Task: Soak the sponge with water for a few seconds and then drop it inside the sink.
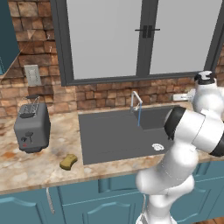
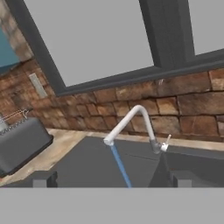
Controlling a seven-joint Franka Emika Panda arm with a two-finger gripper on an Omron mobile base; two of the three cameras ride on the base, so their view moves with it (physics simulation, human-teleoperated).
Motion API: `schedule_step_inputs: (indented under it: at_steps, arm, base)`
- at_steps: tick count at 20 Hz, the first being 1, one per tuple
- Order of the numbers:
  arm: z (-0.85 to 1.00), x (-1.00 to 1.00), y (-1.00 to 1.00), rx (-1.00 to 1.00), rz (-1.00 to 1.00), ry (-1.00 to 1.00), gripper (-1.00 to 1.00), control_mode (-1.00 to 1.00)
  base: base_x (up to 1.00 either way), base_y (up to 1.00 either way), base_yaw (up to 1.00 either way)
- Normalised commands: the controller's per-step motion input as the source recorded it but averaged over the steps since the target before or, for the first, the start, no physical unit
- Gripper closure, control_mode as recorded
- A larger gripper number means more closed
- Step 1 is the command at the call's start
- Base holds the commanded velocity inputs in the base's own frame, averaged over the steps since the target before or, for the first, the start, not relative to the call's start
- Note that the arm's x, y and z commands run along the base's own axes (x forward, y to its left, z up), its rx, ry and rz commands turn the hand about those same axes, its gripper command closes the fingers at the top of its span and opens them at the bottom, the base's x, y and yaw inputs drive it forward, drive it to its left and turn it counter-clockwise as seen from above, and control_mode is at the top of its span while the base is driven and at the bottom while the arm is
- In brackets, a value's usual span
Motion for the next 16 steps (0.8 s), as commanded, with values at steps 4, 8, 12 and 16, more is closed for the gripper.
schedule_step_inputs:
  at_steps: [4,8,12,16]
  arm:
    - [0.17,-0.52,0.0,-0.03,-0.12,0.11,-1.0,-1.0]
    - [0.31,-0.48,0.02,-0.05,-0.14,0.11,-1.0,-1.0]
    - [0.4,-0.38,0.19,-0.05,-0.14,0.19,-1.0,-1.0]
    - [0.37,-0.36,0.23,-0.05,-0.15,0.17,-1.0,-1.0]
  base:
    - [0.0,0.0,0.0]
    - [0.0,0.0,0.0]
    - [0.0,0.0,0.0]
    - [0.0,0.0,0.0]
